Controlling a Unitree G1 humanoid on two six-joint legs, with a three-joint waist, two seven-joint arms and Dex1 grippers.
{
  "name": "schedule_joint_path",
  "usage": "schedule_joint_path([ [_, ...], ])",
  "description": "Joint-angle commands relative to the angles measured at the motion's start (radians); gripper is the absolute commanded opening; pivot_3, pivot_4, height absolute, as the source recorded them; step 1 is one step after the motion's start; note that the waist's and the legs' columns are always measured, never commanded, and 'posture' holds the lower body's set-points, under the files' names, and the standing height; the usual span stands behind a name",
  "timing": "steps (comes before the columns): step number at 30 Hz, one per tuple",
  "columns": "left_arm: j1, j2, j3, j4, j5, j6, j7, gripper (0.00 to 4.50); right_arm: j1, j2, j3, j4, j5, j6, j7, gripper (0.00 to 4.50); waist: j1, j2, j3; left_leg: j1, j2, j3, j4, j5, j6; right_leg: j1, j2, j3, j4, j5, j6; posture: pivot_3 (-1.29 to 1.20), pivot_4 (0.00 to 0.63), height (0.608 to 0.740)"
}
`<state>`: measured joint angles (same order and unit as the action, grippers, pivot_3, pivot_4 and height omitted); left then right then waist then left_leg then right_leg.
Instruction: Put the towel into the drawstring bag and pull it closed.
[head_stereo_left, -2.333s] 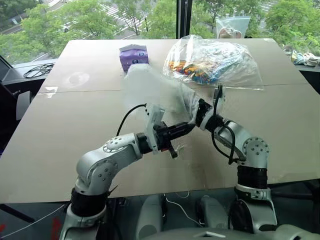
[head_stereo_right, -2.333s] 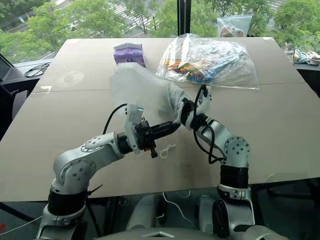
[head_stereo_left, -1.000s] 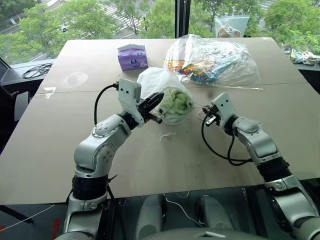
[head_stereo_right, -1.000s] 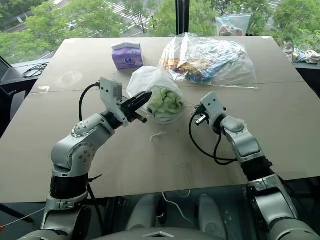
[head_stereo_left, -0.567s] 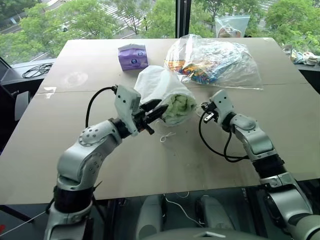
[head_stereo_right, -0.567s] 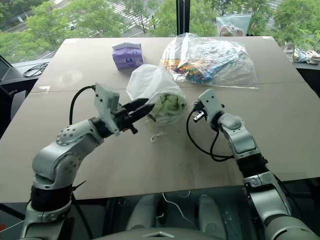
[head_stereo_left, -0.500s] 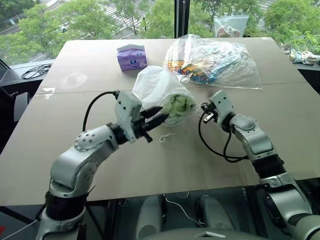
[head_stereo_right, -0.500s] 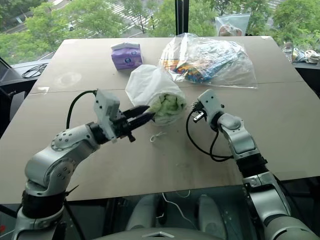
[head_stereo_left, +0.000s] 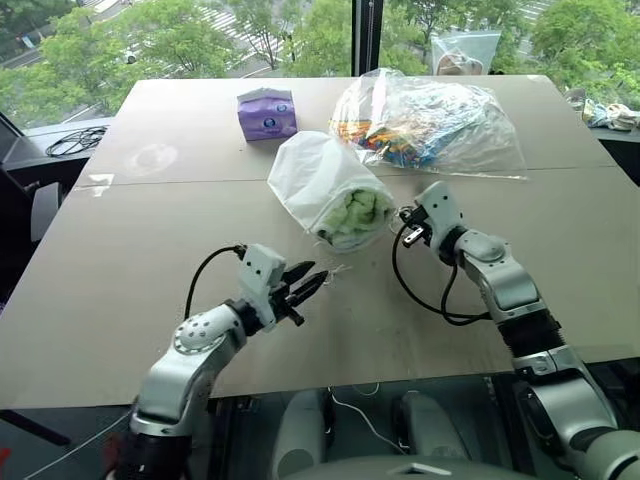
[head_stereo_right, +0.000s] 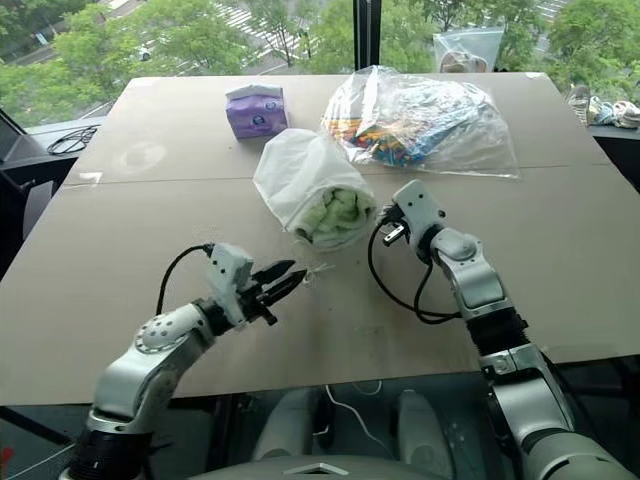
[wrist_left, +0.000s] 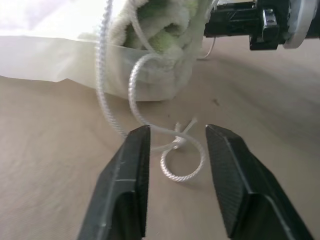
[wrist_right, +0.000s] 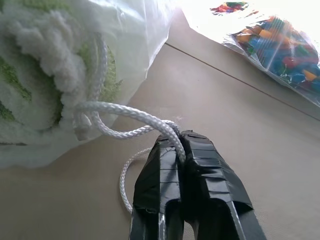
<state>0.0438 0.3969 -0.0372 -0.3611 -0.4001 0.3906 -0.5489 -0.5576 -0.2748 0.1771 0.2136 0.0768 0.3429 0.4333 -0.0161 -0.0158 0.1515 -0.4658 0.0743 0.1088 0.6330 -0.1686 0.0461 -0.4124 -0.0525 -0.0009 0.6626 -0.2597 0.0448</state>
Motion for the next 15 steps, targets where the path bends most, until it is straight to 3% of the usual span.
schedule_joint_path([
  [1, 0.022, -0.046, 0.013, 0.009, 0.064, -0.108, 0.059, 3.34, 0.022, 0.004, -0.020, -0.058, -0.003, -0.003, -0.005, 0.00, 0.000, 0.000, 0.000, 0.000, 0.000, 0.000, 0.000, 0.000, 0.000, 0.000, 0.000, 0.000, 0.000, 0.000, 0.000, 0.00, 0.150, 0.740],
  [3, 0.023, -0.066, 0.023, 0.028, 0.092, -0.145, 0.083, 4.24, 0.031, 0.006, -0.019, -0.066, -0.005, -0.002, -0.006, 0.00, 0.001, 0.000, 0.000, 0.000, 0.000, -0.001, 0.000, 0.000, 0.000, 0.000, 0.001, -0.001, 0.001, 0.000, 0.000, 0.00, 0.150, 0.740],
  [4, 0.020, -0.073, 0.021, 0.040, 0.105, -0.161, 0.089, 4.47, 0.032, 0.007, -0.019, -0.067, -0.006, -0.001, -0.006, 0.00, 0.001, 0.000, 0.000, 0.000, 0.000, -0.001, 0.000, 0.000, 0.000, 0.000, 0.001, -0.001, 0.001, 0.000, 0.000, 0.00, 0.150, 0.740],
  [14, -0.149, -0.119, -0.035, 0.243, 0.253, -0.260, 0.143, 4.47, 0.033, 0.011, -0.024, -0.070, -0.021, -0.002, -0.012, 0.00, 0.004, 0.000, 0.000, 0.000, -0.001, 0.000, 0.001, 0.000, 0.001, 0.001, 0.001, -0.001, 0.000, 0.002, 0.003, 0.00, 0.150, 0.740],
  [15, -0.159, -0.120, -0.039, 0.252, 0.268, -0.267, 0.149, 4.24, 0.035, 0.011, -0.024, -0.071, -0.022, -0.002, -0.013, 0.00, 0.003, 0.000, 0.000, 0.000, -0.001, 0.000, 0.001, 0.000, 0.001, 0.001, 0.001, -0.001, 0.000, 0.002, 0.003, 0.00, 0.150, 0.740],
])
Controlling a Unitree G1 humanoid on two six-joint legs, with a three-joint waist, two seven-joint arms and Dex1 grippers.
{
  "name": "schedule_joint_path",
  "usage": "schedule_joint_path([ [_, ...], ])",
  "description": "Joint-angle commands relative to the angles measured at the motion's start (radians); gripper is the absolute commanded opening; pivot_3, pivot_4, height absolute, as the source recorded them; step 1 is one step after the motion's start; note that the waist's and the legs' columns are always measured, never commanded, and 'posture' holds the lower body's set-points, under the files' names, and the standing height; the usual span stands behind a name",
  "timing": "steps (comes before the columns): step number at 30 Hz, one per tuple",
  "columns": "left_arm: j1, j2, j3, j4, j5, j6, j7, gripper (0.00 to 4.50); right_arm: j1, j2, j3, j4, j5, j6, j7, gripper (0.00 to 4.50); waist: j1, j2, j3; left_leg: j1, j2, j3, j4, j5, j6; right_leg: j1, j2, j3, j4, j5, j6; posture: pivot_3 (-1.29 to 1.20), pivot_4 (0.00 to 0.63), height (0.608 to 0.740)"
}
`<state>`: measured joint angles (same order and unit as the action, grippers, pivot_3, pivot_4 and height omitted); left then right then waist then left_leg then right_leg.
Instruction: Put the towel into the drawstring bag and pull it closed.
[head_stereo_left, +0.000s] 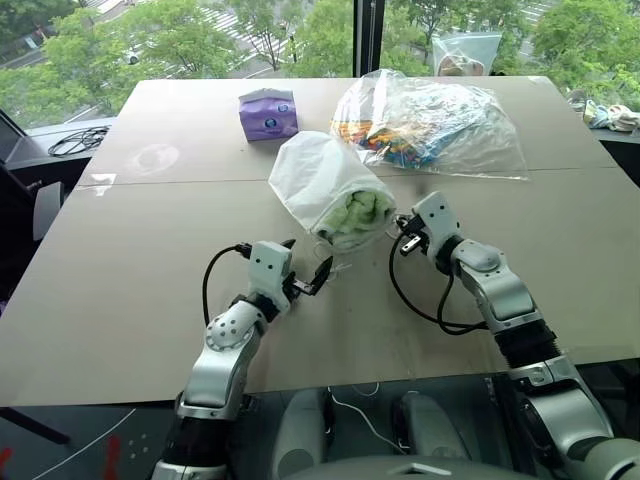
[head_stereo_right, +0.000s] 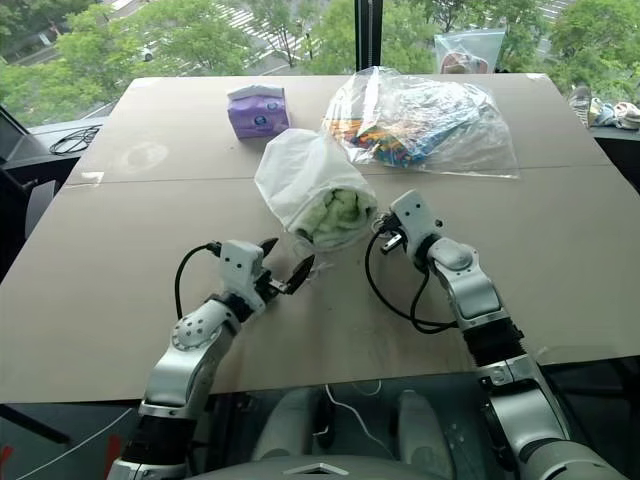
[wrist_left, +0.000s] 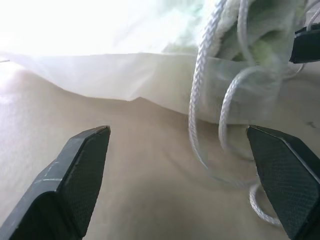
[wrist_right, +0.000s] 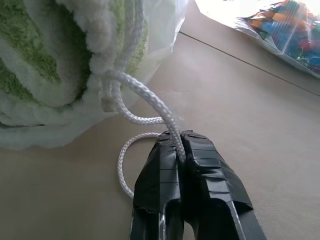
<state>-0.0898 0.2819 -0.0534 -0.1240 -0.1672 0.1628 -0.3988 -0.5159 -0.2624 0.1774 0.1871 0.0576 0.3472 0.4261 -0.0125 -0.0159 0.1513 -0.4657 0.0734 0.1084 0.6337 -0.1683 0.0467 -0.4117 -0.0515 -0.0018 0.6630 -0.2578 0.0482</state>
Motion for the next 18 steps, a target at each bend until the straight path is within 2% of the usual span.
schedule_joint_path([
  [1, -0.028, -0.003, -0.024, 0.020, 0.043, -0.042, 0.000, 3.96, -0.005, -0.001, -0.024, -0.047, -0.004, -0.006, -0.007, 0.00, -0.001, 0.000, 0.000, 0.000, 0.000, 0.000, 0.000, 0.000, 0.000, 0.000, 0.000, 0.000, 0.000, 0.000, 0.000, 0.00, 0.150, 0.740],
  [3, -0.014, 0.000, -0.022, 0.018, 0.042, -0.043, -0.006, 3.29, -0.002, 0.002, -0.024, -0.055, -0.006, -0.002, -0.010, 0.00, -0.002, 0.000, 0.000, 0.000, 0.000, 0.000, 0.000, 0.000, 0.000, 0.000, 0.001, 0.000, 0.000, 0.000, 0.000, 0.00, 0.150, 0.740],
  [8, 0.049, 0.023, -0.014, -0.017, 0.088, -0.074, 0.022, 0.77, 0.004, 0.010, -0.028, -0.069, -0.006, 0.002, -0.024, 0.00, -0.004, 0.000, 0.000, 0.000, 0.001, 0.000, 0.000, 0.000, 0.000, 0.000, 0.002, 0.000, 0.001, 0.000, 0.000, 0.00, 0.150, 0.740],
  [10, 0.053, 0.019, 0.005, -0.016, 0.127, -0.100, 0.077, 0.14, 0.001, 0.014, -0.031, -0.065, -0.014, -0.020, -0.040, 0.00, -0.003, 0.000, 0.000, 0.000, 0.001, 0.000, 0.000, 0.000, 0.000, 0.000, 0.001, 0.000, 0.001, 0.000, 0.000, 0.00, 0.150, 0.740],
  [15, 0.054, -0.023, 0.120, -0.029, 0.084, -0.077, 0.176, 0.14, -0.045, -0.008, -0.051, -0.015, -0.099, -0.130, -0.148, 0.00, -0.003, 0.000, 0.000, 0.000, 0.001, 0.000, 0.000, 0.000, 0.000, 0.000, 0.001, 0.000, 0.001, 0.000, 0.000, 0.00, 0.150, 0.740],
  [18, 0.024, 0.026, 0.183, -0.047, 0.139, -0.087, 0.224, 0.14, -0.093, -0.034, -0.077, 0.026, -0.169, -0.248, -0.251, 0.00, -0.003, 0.000, 0.000, 0.000, 0.001, 0.000, 0.000, 0.000, 0.000, 0.000, 0.001, 0.000, 0.001, 0.000, 0.000, 0.00, 0.150, 0.740],
])
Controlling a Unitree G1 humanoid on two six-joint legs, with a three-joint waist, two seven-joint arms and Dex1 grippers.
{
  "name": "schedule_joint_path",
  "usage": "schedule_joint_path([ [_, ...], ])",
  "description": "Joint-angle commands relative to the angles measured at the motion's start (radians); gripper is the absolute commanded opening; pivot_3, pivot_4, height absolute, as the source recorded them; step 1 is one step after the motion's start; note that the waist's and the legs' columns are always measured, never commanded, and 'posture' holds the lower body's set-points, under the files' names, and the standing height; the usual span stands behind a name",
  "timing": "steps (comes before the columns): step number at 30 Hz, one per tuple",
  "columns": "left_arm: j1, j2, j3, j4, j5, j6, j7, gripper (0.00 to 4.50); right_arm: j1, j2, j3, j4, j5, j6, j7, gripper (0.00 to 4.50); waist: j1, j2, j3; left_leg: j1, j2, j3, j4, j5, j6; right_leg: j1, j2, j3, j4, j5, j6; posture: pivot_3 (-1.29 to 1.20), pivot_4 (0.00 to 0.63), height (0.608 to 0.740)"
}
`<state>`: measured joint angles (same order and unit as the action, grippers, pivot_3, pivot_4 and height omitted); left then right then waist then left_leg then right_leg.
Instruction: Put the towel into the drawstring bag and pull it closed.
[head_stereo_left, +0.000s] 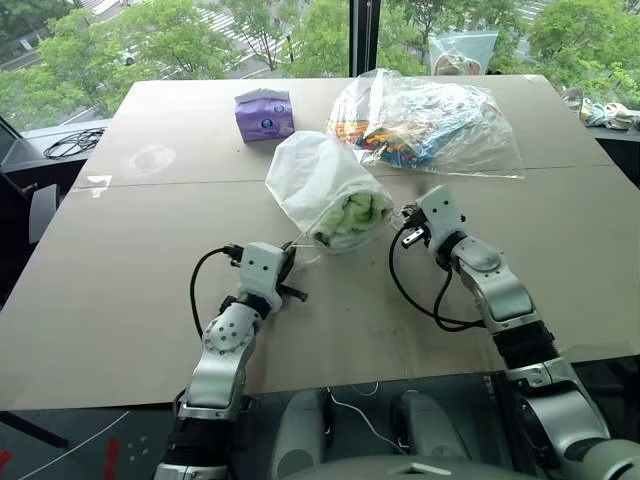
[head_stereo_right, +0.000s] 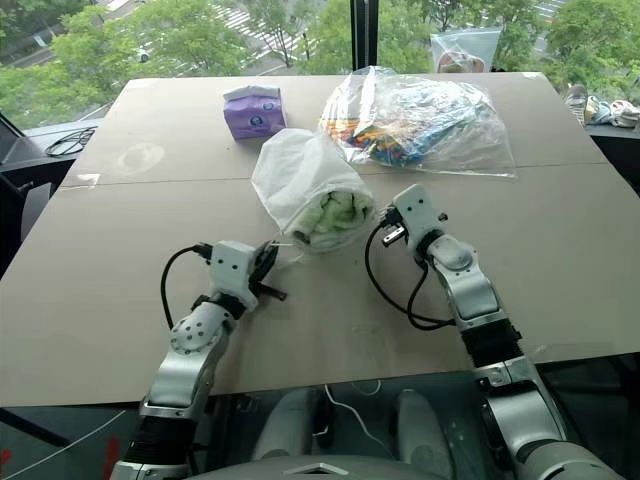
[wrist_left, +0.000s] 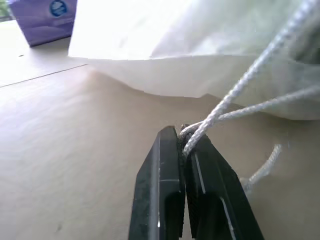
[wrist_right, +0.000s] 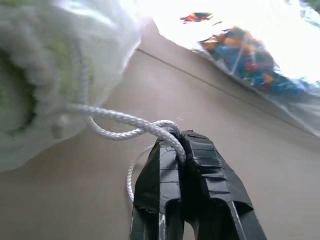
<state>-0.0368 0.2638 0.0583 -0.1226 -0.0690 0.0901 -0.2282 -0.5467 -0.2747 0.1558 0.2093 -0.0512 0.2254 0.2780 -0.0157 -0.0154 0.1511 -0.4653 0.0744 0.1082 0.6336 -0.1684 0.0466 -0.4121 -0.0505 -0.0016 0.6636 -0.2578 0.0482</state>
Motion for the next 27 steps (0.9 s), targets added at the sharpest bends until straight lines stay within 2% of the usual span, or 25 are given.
schedule_joint_path([
  [1, -0.066, 0.100, 0.096, -0.050, 0.117, -0.044, 0.094, 0.14, -0.093, -0.034, -0.082, 0.018, -0.082, -0.184, -0.162, 0.00, 0.000, 0.000, 0.000, 0.000, 0.000, 0.000, 0.000, 0.000, 0.000, 0.000, 0.000, 0.000, 0.000, 0.000, 0.000, 0.00, 0.150, 0.740],
  [4, -0.158, 0.207, 0.162, -0.054, 0.230, -0.082, 0.183, 0.14, -0.156, -0.078, -0.114, 0.065, -0.151, -0.332, -0.281, 0.00, 0.003, -0.001, 0.002, -0.002, 0.000, 0.003, 0.000, 0.001, -0.002, -0.002, 0.002, -0.001, 0.001, 0.000, 0.000, 0.00, 0.150, 0.740],
  [11, -0.342, 0.318, 0.279, -0.019, 0.319, -0.071, 0.318, 0.14, -0.227, -0.156, -0.127, 0.181, -0.267, -0.571, -0.446, 0.00, 0.001, -0.001, 0.001, -0.002, -0.001, 0.008, -0.001, 0.003, -0.006, -0.001, -0.002, 0.000, -0.001, 0.000, 0.001, 0.00, 0.150, 0.740],
  [17, -0.362, 0.279, 0.302, 0.066, 0.283, -0.027, 0.341, 0.14, -0.224, -0.125, -0.169, 0.251, -0.234, -0.526, -0.490, 0.00, -0.002, -0.001, 0.001, 0.001, 0.000, 0.008, -0.002, 0.004, -0.007, 0.000, 0.000, 0.000, 0.002, 0.000, 0.001, 0.00, 0.150, 0.740],
  [23, -0.333, 0.195, 0.402, 0.073, 0.224, 0.086, 0.425, 0.14, -0.190, -0.069, -0.319, 0.251, -0.130, -0.331, -0.607, 0.00, 0.000, -0.001, 0.001, 0.001, 0.000, 0.008, -0.002, 0.005, -0.007, 0.000, -0.001, 0.000, 0.002, 0.000, 0.001, 0.00, 0.150, 0.740],
  [27, -0.323, 0.159, 0.463, 0.089, 0.174, 0.140, 0.471, 0.14, -0.182, -0.027, -0.442, 0.267, -0.007, -0.171, -0.668, 0.00, 0.001, -0.001, 0.001, 0.001, 0.000, 0.008, -0.001, 0.005, -0.007, 0.000, -0.001, 0.000, 0.002, 0.000, 0.001, 0.00, 0.150, 0.740],
])
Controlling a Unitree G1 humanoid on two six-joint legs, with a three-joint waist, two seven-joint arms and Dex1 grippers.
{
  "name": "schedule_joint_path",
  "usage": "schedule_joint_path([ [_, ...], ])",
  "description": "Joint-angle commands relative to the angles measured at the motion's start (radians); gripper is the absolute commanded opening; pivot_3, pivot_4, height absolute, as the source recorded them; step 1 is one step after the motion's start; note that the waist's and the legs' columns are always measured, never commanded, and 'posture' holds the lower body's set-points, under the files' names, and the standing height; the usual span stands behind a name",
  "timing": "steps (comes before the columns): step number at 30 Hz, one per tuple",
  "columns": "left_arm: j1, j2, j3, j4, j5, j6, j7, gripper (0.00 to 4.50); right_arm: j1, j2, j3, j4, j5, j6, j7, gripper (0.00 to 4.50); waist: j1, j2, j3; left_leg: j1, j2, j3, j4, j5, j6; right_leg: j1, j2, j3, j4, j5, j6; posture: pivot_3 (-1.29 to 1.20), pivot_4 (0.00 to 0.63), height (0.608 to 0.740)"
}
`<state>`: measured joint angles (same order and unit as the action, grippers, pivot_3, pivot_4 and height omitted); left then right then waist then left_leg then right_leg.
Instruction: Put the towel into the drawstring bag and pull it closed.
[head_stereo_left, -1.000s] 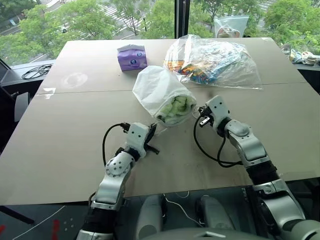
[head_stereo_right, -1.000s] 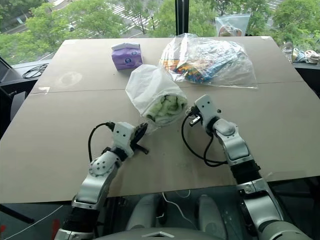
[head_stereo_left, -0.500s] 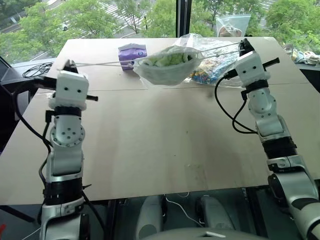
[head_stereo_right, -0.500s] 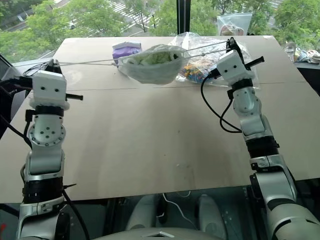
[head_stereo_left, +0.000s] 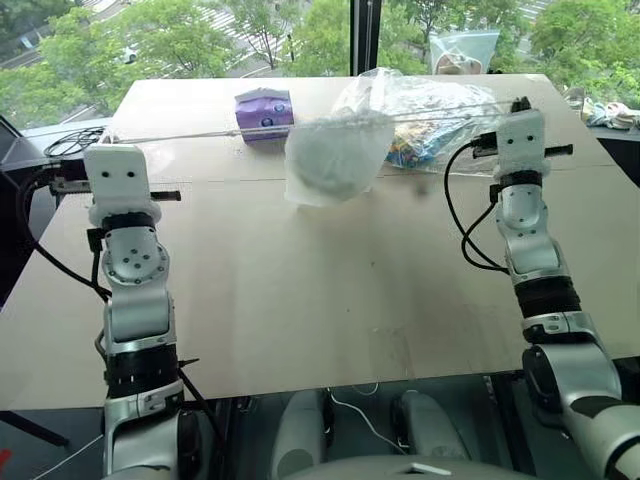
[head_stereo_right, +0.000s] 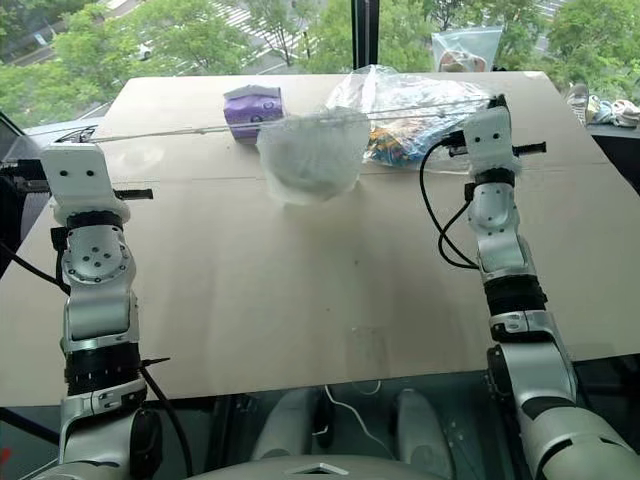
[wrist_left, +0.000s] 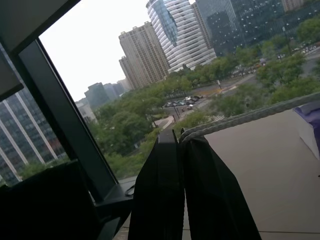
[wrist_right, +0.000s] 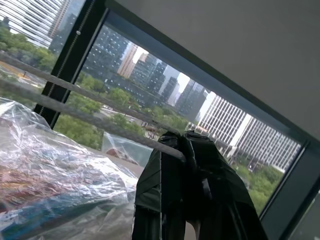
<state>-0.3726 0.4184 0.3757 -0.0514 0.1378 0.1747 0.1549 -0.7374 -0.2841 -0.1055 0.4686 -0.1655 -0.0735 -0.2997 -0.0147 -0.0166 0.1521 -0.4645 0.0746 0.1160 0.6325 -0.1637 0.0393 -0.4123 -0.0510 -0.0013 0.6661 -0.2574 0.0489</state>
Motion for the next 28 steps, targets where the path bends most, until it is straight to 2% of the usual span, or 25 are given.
schedule_joint_path([
  [1, 0.014, 0.001, 0.152, 0.023, -0.042, 0.061, 0.094, 0.14, 0.009, -0.007, -0.200, 0.008, 0.136, 0.160, -0.090, 0.00, -0.001, 0.000, 0.000, 0.000, 0.000, 0.000, 0.000, 0.000, 0.000, 0.000, 0.000, 0.000, 0.000, 0.000, 0.000, 0.00, 0.150, 0.740],
  [6, 0.017, 0.013, 0.137, 0.081, -0.068, 0.050, 0.095, 0.14, 0.008, 0.035, -0.193, -0.011, 0.261, 0.249, 0.002, 0.00, -0.006, 0.000, 0.000, 0.001, 0.000, 0.000, 0.000, -0.001, 0.002, 0.000, 0.000, 0.000, 0.001, 0.000, 0.000, 0.00, 0.150, 0.740],
  [9, -0.001, 0.018, 0.052, 0.120, -0.145, 0.020, -0.058, 0.14, 0.024, 0.047, -0.104, -0.076, 0.347, 0.281, 0.224, 0.00, -0.006, 0.000, 0.000, 0.001, 0.000, 0.000, 0.000, -0.002, 0.004, 0.000, 0.000, 0.000, 0.001, 0.000, 0.000, 0.00, 0.150, 0.740],
  [10, -0.002, 0.024, 0.008, 0.124, -0.168, 0.006, -0.131, 0.14, 0.041, 0.052, -0.070, -0.131, 0.404, 0.277, 0.355, 0.00, -0.005, 0.000, 0.000, 0.001, 0.000, 0.000, 0.000, -0.002, 0.004, 0.000, 0.000, 0.000, 0.001, 0.000, 0.000, 0.00, 0.150, 0.740],
  [13, 0.042, 0.050, -0.155, 0.056, -0.282, -0.021, -0.469, 0.00, 0.158, -0.020, 0.058, -0.356, 0.551, 0.380, 0.748, 0.95, 0.000, 0.000, 0.000, 0.000, 0.000, -0.001, 0.000, -0.003, 0.004, 0.000, 0.001, -0.001, 0.001, 0.000, 0.000, 0.00, 0.150, 0.740],
  [15, 0.070, 0.066, -0.191, 0.015, -0.335, 0.001, -0.581, 0.00, 0.218, -0.088, 0.091, -0.412, 0.569, 0.420, 0.865, 1.79, 0.002, 0.001, 0.000, 0.000, 0.000, -0.002, 0.000, -0.003, 0.005, 0.000, 0.000, -0.001, 0.000, 0.000, 0.000, 0.00, 0.150, 0.740],
  [16, 0.090, 0.082, -0.198, -0.002, -0.351, 0.020, -0.618, 0.54, 0.251, -0.138, 0.095, -0.408, 0.564, 0.431, 0.917, 2.38, 0.001, 0.000, 0.000, 0.000, 0.000, -0.002, 0.000, -0.003, 0.005, 0.001, -0.001, -0.001, 0.000, 0.000, 0.000, 0.00, 0.150, 0.740],
  [18, 0.166, 0.128, -0.197, -0.032, -0.380, 0.088, -0.687, 1.19, 0.340, -0.291, 0.123, -0.369, 0.524, 0.376, 1.107, 3.22, 0.001, 0.000, -0.001, -0.001, 0.000, -0.002, 0.000, -0.003, 0.005, 0.001, -0.002, -0.001, -0.001, 0.000, 0.000, 0.00, 0.150, 0.740],
  [19, 0.186, 0.140, -0.195, -0.041, -0.389, 0.108, -0.703, 1.75, 0.360, -0.330, 0.132, -0.357, 0.515, 0.358, 1.157, 3.78, 0.001, 0.000, 0.000, 0.000, 0.000, -0.002, 0.001, -0.003, 0.005, 0.002, -0.002, -0.002, -0.002, 0.000, -0.001, 0.00, 0.150, 0.740],
  [20, 0.243, 0.170, -0.185, -0.057, -0.399, 0.115, -0.743, 1.92, 0.392, -0.376, 0.113, -0.334, 0.522, 0.338, 1.207, 3.96, 0.000, 0.000, 0.000, 0.000, 0.000, -0.002, 0.000, -0.004, 0.005, 0.002, -0.003, -0.002, -0.003, -0.001, -0.001, 0.00, 0.150, 0.740],
  [21, 0.292, 0.193, -0.172, -0.077, -0.419, 0.131, -0.775, 2.06, 0.412, -0.401, 0.087, -0.321, 0.540, 0.329, 1.234, 4.42, -0.004, 0.000, 0.000, 0.000, 0.000, -0.003, 0.000, -0.004, 0.005, 0.001, -0.002, -0.001, -0.003, -0.002, -0.004, 0.00, 0.150, 0.740],
  [24, 0.399, 0.233, -0.130, -0.148, -0.487, 0.172, -0.844, 2.06, 0.458, -0.441, 0.014, -0.300, 0.577, 0.293, 1.292, 4.42, -0.022, 0.000, 0.000, 0.002, 0.002, -0.006, -0.002, -0.004, 0.005, 0.001, -0.001, 0.001, -0.002, -0.002, -0.004, 0.00, 0.150, 0.740],
  [28, 0.440, 0.246, -0.120, -0.196, -0.513, 0.187, -0.873, 2.06, 0.512, -0.433, -0.018, -0.294, 0.588, 0.208, 1.367, 4.42, -0.022, 0.000, 0.000, 0.007, 0.004, -0.006, -0.002, -0.006, 0.001, 0.004, -0.001, 0.001, -0.002, -0.003, -0.005, 0.00, 0.150, 0.740],
])
